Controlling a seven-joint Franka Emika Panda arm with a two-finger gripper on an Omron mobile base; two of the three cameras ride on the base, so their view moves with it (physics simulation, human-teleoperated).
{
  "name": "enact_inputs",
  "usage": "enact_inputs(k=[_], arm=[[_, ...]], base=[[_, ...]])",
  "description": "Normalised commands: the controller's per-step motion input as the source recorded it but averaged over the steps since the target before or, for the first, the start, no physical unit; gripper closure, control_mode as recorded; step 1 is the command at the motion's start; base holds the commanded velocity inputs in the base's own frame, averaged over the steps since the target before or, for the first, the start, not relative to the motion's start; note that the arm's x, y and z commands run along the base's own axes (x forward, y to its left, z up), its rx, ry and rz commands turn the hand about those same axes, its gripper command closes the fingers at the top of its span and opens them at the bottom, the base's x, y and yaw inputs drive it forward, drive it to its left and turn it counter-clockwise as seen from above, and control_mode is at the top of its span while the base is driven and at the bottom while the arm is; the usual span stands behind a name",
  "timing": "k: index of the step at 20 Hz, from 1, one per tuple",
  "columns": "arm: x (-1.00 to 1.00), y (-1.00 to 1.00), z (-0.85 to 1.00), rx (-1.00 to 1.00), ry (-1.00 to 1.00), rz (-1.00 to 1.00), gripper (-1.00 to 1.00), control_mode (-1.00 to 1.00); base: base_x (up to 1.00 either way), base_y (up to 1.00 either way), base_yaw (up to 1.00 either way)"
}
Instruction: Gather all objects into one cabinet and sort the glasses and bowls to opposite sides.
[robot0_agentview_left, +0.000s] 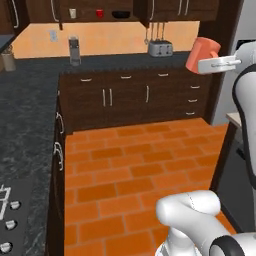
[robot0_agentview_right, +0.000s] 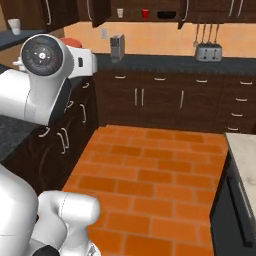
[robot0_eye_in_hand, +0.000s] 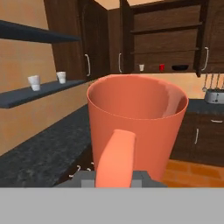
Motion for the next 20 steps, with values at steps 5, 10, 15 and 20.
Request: enact_inputs(k=[5, 10, 15, 20], arm=[[0.0, 0.0, 0.0, 0.0, 0.0, 0.0, 1.0, 1.0], [0.0, 0.0, 0.0, 0.0, 0.0, 0.0, 1.0, 1.0], [0.0, 0.0, 0.0, 0.0, 0.0, 0.0, 1.0, 1.0], [0.0, 0.0, 0.0, 0.0, 0.0, 0.0, 1.0, 1.0]], base=[[1.0, 0.26, -0.13], [1.0, 0.32, -0.1], [1.0, 0.29, -0.1], [1.0, 0.38, -0.1]])
